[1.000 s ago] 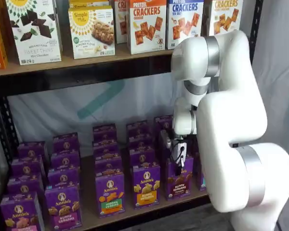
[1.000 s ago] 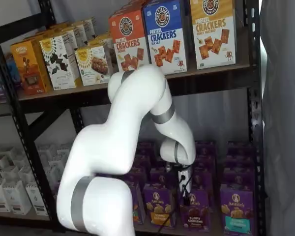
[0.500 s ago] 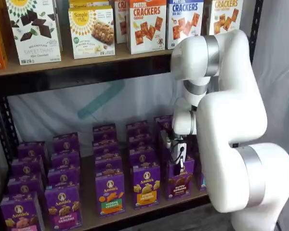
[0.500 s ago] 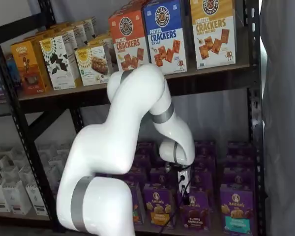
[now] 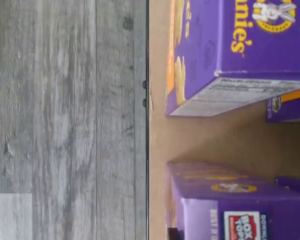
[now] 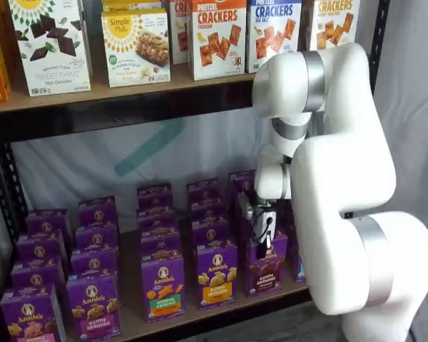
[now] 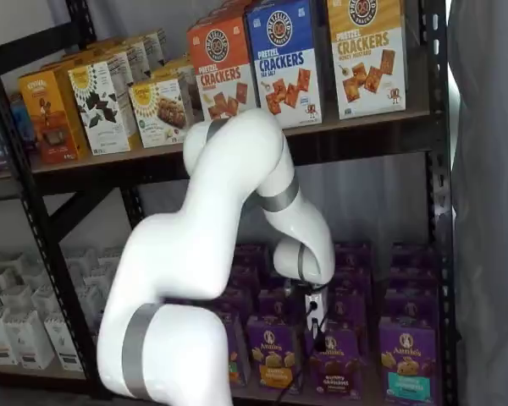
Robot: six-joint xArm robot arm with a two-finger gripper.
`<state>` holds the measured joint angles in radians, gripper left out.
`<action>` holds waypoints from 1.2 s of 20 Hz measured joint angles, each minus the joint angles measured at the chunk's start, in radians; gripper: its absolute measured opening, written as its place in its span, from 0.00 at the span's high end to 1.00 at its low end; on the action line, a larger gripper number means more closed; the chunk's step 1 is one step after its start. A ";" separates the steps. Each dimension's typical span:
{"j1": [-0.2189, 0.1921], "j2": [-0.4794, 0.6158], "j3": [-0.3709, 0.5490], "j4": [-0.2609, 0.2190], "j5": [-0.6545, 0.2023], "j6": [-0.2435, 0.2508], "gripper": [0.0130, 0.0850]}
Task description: Pick up the purple box with a brown patch in the center, on the bottom shelf, the fifth box from the left
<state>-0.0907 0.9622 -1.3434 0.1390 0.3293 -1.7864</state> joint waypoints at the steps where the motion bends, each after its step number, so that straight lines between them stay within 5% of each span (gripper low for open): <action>1: 0.000 -0.001 0.001 -0.005 -0.001 0.005 0.78; 5: -0.002 -0.004 0.008 -0.045 -0.001 0.039 0.78; 12: 0.000 -0.051 0.057 -0.019 0.027 0.018 0.78; 24: 0.017 -0.234 0.307 -0.004 0.005 0.018 0.78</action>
<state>-0.0736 0.7282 -1.0363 0.1351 0.3343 -1.7688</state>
